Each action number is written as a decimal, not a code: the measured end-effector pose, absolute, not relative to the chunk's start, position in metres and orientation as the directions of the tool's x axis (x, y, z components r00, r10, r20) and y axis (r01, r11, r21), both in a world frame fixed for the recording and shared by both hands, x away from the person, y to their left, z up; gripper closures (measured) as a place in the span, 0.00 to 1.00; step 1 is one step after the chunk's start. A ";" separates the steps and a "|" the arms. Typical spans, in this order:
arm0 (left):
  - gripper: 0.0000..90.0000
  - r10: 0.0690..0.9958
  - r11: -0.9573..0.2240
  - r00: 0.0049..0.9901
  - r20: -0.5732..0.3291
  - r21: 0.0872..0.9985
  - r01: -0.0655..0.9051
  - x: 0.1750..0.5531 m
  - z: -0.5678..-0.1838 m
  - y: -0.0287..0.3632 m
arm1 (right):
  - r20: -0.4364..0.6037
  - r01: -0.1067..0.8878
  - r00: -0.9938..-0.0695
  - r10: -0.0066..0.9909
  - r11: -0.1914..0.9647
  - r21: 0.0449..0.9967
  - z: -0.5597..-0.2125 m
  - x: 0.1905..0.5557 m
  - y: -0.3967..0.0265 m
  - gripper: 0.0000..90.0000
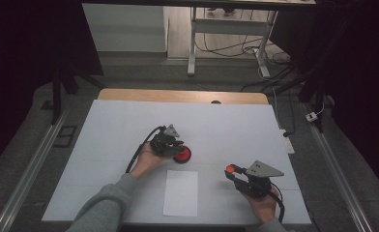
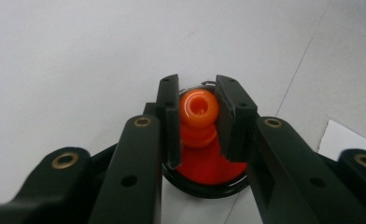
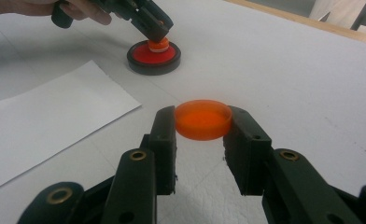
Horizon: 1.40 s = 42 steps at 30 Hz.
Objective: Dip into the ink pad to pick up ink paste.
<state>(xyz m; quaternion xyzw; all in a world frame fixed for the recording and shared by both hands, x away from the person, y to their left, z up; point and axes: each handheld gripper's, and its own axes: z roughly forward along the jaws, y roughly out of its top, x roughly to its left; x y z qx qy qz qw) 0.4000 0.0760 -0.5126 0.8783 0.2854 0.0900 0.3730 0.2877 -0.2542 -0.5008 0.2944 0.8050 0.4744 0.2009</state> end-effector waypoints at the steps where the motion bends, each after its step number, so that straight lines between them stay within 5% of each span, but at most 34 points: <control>1: 0.81 0.568 -0.559 0.821 -0.055 0.706 0.434 0.400 -0.512 0.076 | -0.045 0.282 -0.745 0.666 0.375 0.883 -0.501 0.287 -0.254 0.72; 37: 0.81 0.589 -0.574 0.808 -0.008 0.700 0.426 0.394 -0.512 0.070 | -0.047 0.279 -0.747 0.663 0.377 0.883 -0.500 0.287 -0.252 0.72; 42: 0.81 0.595 -0.514 0.803 -0.019 0.760 0.399 0.391 -0.495 0.079 | -0.044 0.279 -0.745 0.665 0.371 0.886 -0.500 0.287 -0.253 0.72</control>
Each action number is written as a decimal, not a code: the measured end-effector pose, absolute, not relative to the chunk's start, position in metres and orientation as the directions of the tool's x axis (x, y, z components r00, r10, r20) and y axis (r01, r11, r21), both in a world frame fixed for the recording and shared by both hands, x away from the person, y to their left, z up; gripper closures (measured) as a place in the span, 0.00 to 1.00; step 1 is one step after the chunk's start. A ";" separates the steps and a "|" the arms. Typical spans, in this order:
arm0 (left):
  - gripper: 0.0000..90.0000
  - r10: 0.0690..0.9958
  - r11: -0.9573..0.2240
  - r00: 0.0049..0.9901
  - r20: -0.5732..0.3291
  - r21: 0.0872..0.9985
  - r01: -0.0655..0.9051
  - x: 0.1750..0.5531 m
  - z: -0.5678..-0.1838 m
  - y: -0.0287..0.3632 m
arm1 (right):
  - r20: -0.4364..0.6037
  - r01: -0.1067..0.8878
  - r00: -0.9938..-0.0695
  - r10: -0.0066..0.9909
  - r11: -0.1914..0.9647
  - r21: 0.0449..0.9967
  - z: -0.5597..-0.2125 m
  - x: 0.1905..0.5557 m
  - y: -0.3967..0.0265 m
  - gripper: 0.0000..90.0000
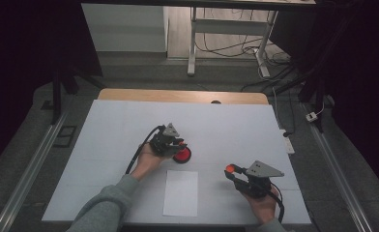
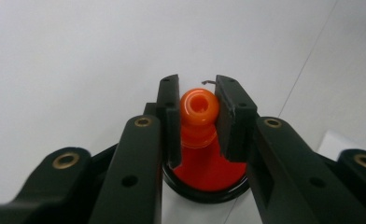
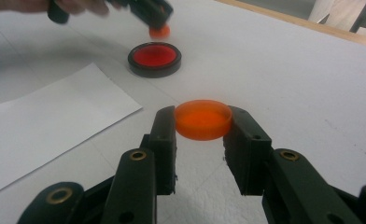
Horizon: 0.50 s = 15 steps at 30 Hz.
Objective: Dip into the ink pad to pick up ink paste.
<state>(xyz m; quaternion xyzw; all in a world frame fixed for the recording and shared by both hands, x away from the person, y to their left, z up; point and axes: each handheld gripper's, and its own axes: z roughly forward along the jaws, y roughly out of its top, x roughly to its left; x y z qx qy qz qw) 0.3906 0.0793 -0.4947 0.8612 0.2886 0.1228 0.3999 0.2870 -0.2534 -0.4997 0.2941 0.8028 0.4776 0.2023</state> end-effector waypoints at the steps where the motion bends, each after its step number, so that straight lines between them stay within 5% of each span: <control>1: 0.81 0.596 -0.502 0.803 -0.023 0.769 0.395 0.390 -0.491 0.081 | -0.043 0.280 -0.744 0.667 0.370 0.886 -0.500 0.287 -0.254 0.72; 15: 0.81 0.557 -0.480 0.823 -0.116 0.763 0.433 0.385 -0.479 0.092 | -0.043 0.283 -0.744 0.666 0.373 0.884 -0.501 0.288 -0.253 0.72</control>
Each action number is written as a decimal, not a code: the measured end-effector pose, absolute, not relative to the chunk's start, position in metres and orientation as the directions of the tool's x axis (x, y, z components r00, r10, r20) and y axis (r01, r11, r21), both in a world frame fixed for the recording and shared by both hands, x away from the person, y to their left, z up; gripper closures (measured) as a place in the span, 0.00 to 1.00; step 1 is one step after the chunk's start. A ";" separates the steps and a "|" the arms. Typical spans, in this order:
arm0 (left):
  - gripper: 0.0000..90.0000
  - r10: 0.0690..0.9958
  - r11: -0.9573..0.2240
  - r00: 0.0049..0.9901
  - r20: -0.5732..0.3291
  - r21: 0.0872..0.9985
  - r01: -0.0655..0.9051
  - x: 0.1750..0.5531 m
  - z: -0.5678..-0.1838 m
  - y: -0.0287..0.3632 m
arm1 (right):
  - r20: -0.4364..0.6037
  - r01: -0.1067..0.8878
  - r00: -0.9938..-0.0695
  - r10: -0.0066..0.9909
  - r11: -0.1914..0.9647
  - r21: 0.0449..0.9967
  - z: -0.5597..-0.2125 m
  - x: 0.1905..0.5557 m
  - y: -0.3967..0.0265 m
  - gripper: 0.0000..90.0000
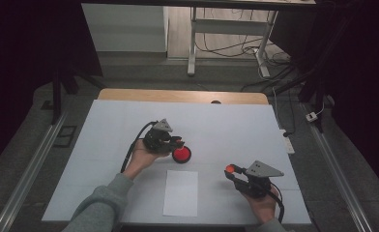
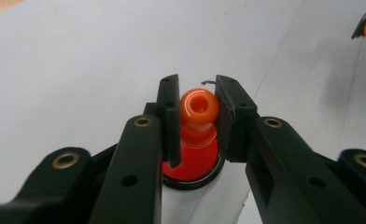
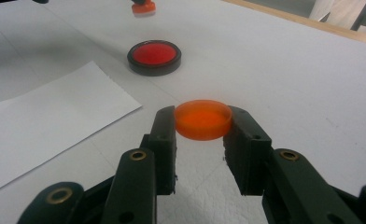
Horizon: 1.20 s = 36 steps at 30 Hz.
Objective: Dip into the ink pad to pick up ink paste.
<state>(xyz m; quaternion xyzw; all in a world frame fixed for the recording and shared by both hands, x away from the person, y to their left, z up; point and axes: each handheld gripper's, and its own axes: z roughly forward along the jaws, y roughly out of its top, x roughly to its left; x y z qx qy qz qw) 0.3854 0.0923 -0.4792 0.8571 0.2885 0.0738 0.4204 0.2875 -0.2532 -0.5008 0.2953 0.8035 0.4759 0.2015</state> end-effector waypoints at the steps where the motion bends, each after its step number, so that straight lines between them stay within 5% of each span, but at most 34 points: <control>1: 0.81 0.556 -0.483 0.823 -0.117 0.760 0.434 0.386 -0.480 0.091 | -0.044 0.281 -0.745 0.666 0.373 0.884 -0.501 0.287 -0.253 0.72; 36: 0.81 0.559 -0.562 0.825 -0.079 0.696 0.447 0.389 -0.506 0.074 | -0.045 0.281 -0.744 0.666 0.374 0.884 -0.500 0.287 -0.255 0.72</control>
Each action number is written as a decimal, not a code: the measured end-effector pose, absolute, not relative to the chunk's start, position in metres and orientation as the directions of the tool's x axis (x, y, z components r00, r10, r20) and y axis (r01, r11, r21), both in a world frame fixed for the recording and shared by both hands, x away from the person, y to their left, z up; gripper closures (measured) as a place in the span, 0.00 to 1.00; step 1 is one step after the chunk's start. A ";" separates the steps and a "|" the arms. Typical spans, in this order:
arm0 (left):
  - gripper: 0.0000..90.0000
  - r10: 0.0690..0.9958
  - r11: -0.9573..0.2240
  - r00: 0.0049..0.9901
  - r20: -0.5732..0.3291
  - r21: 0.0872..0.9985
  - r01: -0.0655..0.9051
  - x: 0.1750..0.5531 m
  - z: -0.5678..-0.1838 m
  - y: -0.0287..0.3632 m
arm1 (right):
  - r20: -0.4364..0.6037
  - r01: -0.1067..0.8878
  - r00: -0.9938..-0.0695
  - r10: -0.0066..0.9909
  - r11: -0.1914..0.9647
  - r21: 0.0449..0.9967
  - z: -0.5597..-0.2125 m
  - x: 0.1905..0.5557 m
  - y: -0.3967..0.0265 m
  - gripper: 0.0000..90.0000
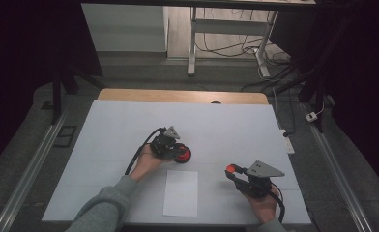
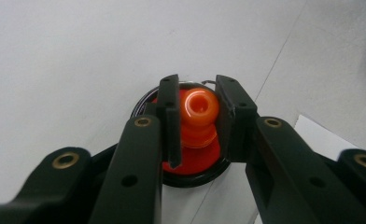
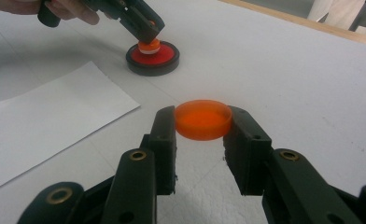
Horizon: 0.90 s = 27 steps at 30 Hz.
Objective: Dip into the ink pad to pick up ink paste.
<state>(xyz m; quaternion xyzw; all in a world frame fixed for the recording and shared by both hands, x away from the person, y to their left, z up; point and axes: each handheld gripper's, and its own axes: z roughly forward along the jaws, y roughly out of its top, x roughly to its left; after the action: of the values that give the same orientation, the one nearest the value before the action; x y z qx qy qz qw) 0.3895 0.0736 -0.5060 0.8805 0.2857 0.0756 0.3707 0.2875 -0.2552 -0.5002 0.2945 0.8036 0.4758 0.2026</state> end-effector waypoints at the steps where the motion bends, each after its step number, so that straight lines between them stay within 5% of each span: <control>1: 0.81 0.559 -0.563 0.825 -0.078 0.695 0.447 0.390 -0.506 0.074 | -0.044 0.282 -0.743 0.667 0.373 0.884 -0.500 0.288 -0.255 0.72; 27: 0.81 0.576 -0.561 0.816 -0.049 0.702 0.439 0.385 -0.514 0.071 | -0.044 0.278 -0.746 0.665 0.370 0.886 -0.500 0.287 -0.253 0.72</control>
<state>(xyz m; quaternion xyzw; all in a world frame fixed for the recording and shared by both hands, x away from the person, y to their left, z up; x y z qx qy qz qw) 0.3850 0.0713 -0.5142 0.8786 0.2889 0.0933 0.3686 0.2865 -0.2534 -0.5003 0.2937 0.8026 0.4782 0.2023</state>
